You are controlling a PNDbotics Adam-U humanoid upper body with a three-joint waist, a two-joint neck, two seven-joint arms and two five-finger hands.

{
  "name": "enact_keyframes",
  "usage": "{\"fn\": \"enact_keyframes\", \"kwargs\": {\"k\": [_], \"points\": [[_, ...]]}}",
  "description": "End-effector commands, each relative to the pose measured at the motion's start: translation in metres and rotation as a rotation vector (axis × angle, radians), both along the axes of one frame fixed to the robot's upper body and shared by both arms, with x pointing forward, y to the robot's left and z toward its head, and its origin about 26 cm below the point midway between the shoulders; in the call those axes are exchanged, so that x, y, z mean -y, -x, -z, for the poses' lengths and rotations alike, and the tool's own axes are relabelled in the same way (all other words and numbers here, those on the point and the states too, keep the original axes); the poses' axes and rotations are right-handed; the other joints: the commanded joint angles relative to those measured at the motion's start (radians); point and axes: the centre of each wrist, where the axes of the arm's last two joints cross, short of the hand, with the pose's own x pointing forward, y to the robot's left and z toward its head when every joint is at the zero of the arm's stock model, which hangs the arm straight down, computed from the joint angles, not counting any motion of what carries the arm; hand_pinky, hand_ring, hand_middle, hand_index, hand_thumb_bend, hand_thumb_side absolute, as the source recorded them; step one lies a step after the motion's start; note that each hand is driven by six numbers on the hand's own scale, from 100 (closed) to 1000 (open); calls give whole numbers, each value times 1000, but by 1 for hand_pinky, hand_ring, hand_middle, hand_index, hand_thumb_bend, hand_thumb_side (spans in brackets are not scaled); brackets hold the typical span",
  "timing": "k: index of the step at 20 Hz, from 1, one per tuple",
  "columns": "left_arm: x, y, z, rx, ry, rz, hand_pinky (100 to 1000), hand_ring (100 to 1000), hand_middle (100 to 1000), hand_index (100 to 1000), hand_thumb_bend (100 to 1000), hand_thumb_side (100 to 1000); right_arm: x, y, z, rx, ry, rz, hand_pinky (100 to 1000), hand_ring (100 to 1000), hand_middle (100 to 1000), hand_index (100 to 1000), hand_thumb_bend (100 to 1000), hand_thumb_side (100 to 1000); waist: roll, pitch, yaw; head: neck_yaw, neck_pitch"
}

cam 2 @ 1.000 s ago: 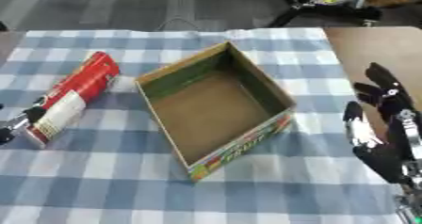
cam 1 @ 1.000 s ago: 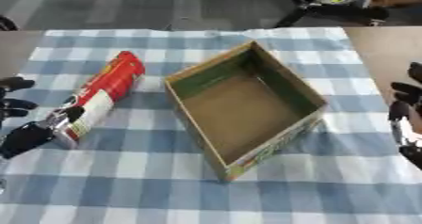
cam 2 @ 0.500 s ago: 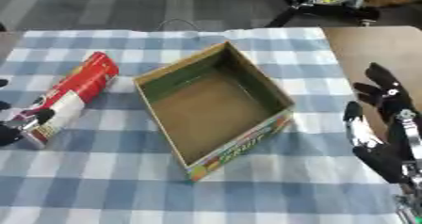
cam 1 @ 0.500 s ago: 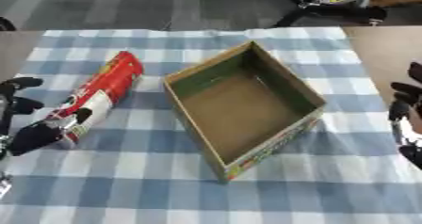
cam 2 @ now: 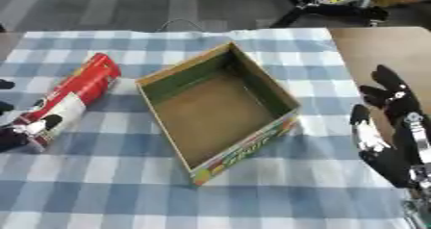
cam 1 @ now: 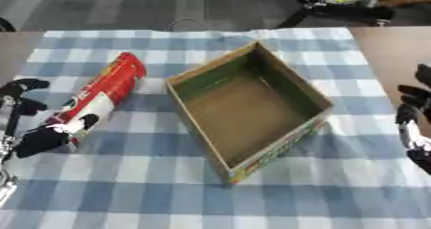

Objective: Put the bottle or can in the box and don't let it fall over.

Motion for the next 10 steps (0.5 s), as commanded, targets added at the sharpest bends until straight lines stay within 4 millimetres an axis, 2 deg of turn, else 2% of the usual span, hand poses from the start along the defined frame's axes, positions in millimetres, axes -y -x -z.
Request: {"fn": "enact_keyframes", "kwargs": {"k": [1, 10], "points": [[0, -5, -7, 22, -24, -18, 721, 643, 835, 794, 802, 305, -1, 0, -8, 24, 12, -12, 863, 863, 1000, 934, 100, 491, 0, -7, -3, 7, -15], [2, -20, 3, 6, -54, -48, 721, 647, 832, 794, 804, 300, -3, -1, -8, 25, 11, -18, 863, 863, 1000, 934, 100, 491, -3, 3, -11, 21, -27]]}}
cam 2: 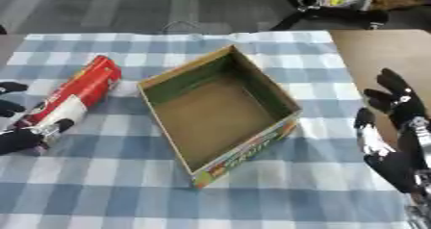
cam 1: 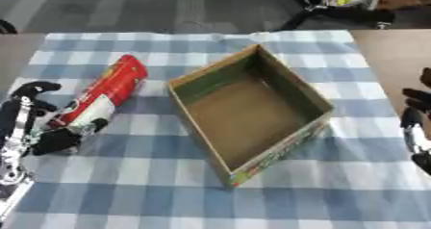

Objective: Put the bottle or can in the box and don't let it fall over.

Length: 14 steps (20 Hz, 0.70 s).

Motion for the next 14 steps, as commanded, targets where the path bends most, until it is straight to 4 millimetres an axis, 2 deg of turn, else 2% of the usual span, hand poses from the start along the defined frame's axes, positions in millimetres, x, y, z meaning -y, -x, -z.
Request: {"fn": "enact_keyframes", "kwargs": {"k": [1, 14], "points": [[-1, -5, -7, 25, -15, -3, 721, 647, 831, 794, 804, 300, -1, 0, -7, 19, 19, -14, 863, 863, 1000, 934, 100, 491, -3, 3, -3, 5, -16], [-3, -11, 2, 1, -47, -24, 705, 624, 823, 794, 810, 277, -2, 0, -7, 17, 17, -13, 863, 863, 1000, 935, 100, 492, -1, 8, -5, 8, -17]]}}
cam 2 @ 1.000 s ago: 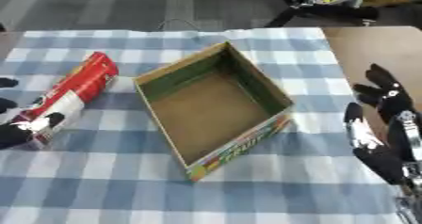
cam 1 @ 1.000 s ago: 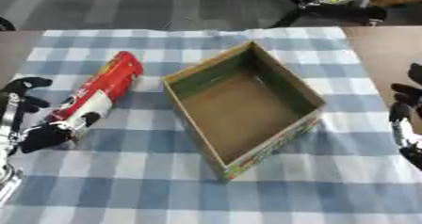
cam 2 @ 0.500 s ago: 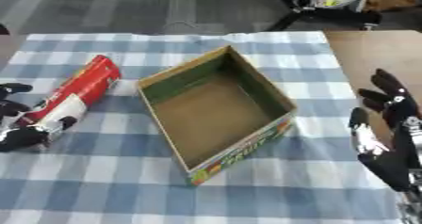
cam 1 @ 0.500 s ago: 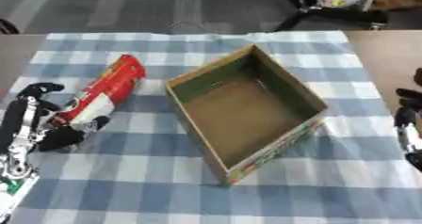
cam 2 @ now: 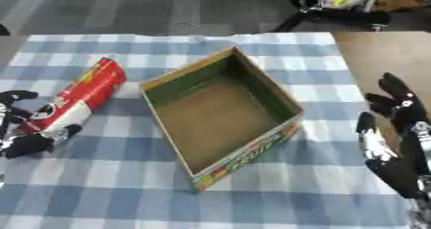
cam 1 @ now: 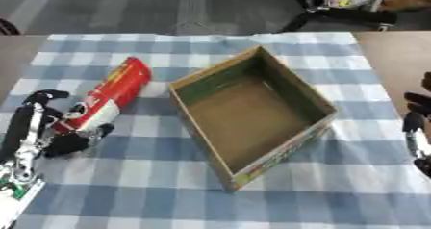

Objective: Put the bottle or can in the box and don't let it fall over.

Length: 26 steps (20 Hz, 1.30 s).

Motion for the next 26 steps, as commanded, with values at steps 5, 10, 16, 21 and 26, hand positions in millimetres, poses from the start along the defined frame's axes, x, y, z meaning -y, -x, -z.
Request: {"fn": "enact_keyframes", "kwargs": {"k": [5, 10, 16, 21, 26], "points": [[0, -4, -8, 18, -30, -11, 694, 611, 823, 795, 795, 246, 0, 0, -8, 21, 22, -8, 863, 863, 1000, 934, 100, 491, -2, 3, -2, 4, -13], [2, -5, -7, 6, -37, -3, 675, 594, 824, 794, 790, 221, 0, 0, -7, 20, 21, -8, 863, 863, 1000, 935, 100, 491, -2, 4, -4, 5, -14], [3, -6, -6, -5, -46, 4, 663, 588, 823, 793, 795, 213, 0, 0, -7, 20, 21, -8, 864, 863, 1000, 935, 100, 492, -1, 5, -5, 6, -14], [6, -8, -4, -23, -65, 7, 654, 584, 816, 791, 793, 191, -1, 0, -8, 22, 20, -11, 864, 863, 1000, 934, 100, 490, 0, 7, -7, 7, -15], [7, -10, -1, -45, -84, 14, 653, 586, 809, 788, 791, 176, -1, 0, -8, 23, 21, -13, 864, 863, 1000, 934, 100, 490, 0, 10, -10, 8, -14]]}}
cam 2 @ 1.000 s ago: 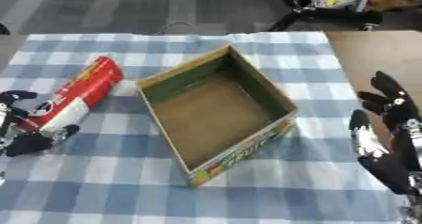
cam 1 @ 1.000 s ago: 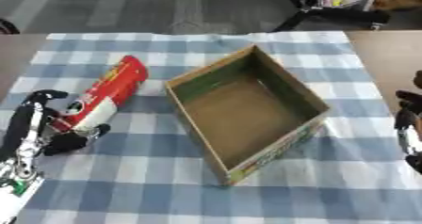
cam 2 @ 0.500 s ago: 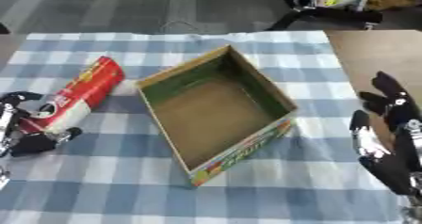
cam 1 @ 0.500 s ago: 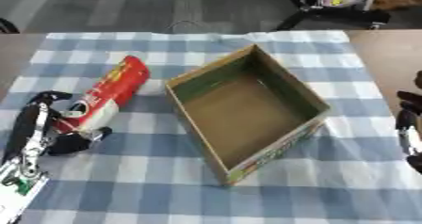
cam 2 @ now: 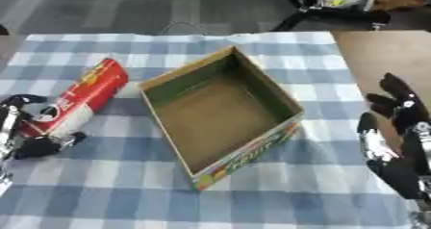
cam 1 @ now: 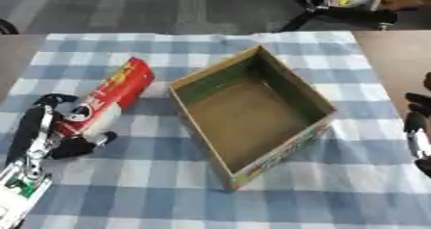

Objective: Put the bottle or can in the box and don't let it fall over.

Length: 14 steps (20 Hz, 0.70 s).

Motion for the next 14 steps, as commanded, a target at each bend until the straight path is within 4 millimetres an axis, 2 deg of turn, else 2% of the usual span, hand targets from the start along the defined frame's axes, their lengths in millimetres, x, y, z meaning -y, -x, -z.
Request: {"fn": "enact_keyframes", "kwargs": {"k": [1, 14], "points": [[0, -3, -5, 4, -22, 7, 650, 584, 808, 788, 791, 173, 0, 0, -7, 22, 21, -10, 864, 863, 1000, 934, 100, 490, 0, 5, -3, 4, -14], [-2, -6, 3, -34, 14, -9, 531, 541, 787, 781, 724, 153, 0, 1, -7, 27, 17, -9, 863, 858, 1000, 931, 100, 487, -4, 6, -3, 6, -17]]}}
